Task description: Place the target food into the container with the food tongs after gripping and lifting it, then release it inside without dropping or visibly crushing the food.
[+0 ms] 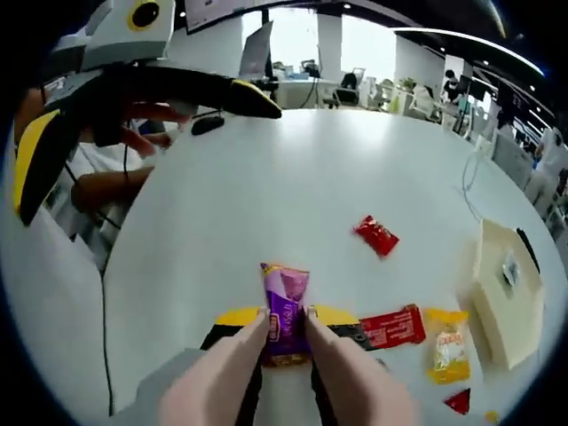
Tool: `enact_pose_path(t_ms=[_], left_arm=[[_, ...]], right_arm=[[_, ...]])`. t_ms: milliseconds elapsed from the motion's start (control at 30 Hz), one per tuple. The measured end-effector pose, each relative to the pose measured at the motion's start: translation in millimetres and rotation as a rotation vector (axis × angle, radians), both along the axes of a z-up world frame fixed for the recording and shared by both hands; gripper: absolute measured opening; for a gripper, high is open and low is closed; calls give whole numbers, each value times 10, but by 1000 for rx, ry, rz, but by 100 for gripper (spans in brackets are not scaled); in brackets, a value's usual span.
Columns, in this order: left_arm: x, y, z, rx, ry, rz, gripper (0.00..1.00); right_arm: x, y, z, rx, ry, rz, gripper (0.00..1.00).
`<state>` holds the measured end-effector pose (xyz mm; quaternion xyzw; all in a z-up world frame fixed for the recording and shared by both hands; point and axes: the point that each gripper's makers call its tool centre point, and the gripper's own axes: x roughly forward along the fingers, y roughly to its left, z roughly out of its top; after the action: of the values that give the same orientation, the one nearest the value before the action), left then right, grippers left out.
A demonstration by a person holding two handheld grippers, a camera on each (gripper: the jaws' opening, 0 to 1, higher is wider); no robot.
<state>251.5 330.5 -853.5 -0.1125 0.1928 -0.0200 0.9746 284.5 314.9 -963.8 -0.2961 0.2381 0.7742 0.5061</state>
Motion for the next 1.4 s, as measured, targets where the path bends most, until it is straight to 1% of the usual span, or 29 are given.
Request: enact_pose_path(t_ms=[33, 100, 233, 267, 300, 333, 367, 467, 600, 633, 667, 733, 767, 800, 867, 900, 1033, 1100, 1133, 1233, 1333, 1400], left_arm=[[-8, -1, -1, 1, 0, 0, 99], [-23, 3, 3, 1, 0, 4, 99], [-43, 8, 23, 0, -7, 8, 99], [-47, 6, 25, 1, -7, 7, 99], [-56, 5, 28, 3, -8, 6, 99], [-59, 4, 29, 2, -9, 5, 99], [-70, 4, 27, 1, -9, 4, 99], [-94, 5, 11, -1, -6, 3, 99], [-114, -1, -11, -8, -4, 2, 99], [-115, -3, -12, -7, -4, 1, 99], [-116, -6, -14, -7, -4, 0, 99], [-118, -9, -15, -7, -4, -1, 99], [-126, -14, -10, -3, -8, -3, 99], [-130, -13, -16, -3, -9, -1, 99], [-130, -14, -68, -22, -6, 5, 99], [-126, -21, -86, -27, -4, 3, 99], [-117, -49, -85, -27, -5, -11, 99], [-118, -47, -79, -26, -8, -12, 99], [-125, -39, -84, -22, -6, -11, 98], [-139, -30, -95, -15, -3, -7, 98], [-152, -32, -91, -17, -5, -1, 98], [-162, -30, -92, -20, -6, 3, 98]], right_arm=[[-6, 3, 1, -7, 17, -16, 18], [-1, 13, 0, -36, 46, -78, 18], [40, 37, -26, -48, 53, -95, 19], [48, 37, -28, -53, 61, -111, 20], [41, 30, -32, -67, 91, -153, 21], [45, 37, -31, -63, 90, -142, 21], [25, 33, -19, -59, 72, -135, 21], [4, 23, -16, -56, 64, -126, 22], [35, 24, -42, -53, 50, -124, 22], [40, 32, -47, -64, 48, -128, 21], [35, 42, -48, -76, 32, -126, 21], [33, 43, -50, -78, 25, -122, 20], [16, 39, -54, -92, -8, -100, 20], [13, 40, -57, -94, -22, -93, 21], [2, 41, -64, -90, -77, -63, 21], [-13, 40, -65, -93, -85, -61, 21], [-29, 30, -53, -91, -91, -67, 21], [-19, 17, -42, -84, -69, -76, 22], [-26, 12, -34, -88, -62, -67, 23], [-29, 22, -45, -98, -68, -60, 22], [-11, 37, -58, -110, -69, -72, 22], [-4, 31, -61, -107, -68, -69, 21]])
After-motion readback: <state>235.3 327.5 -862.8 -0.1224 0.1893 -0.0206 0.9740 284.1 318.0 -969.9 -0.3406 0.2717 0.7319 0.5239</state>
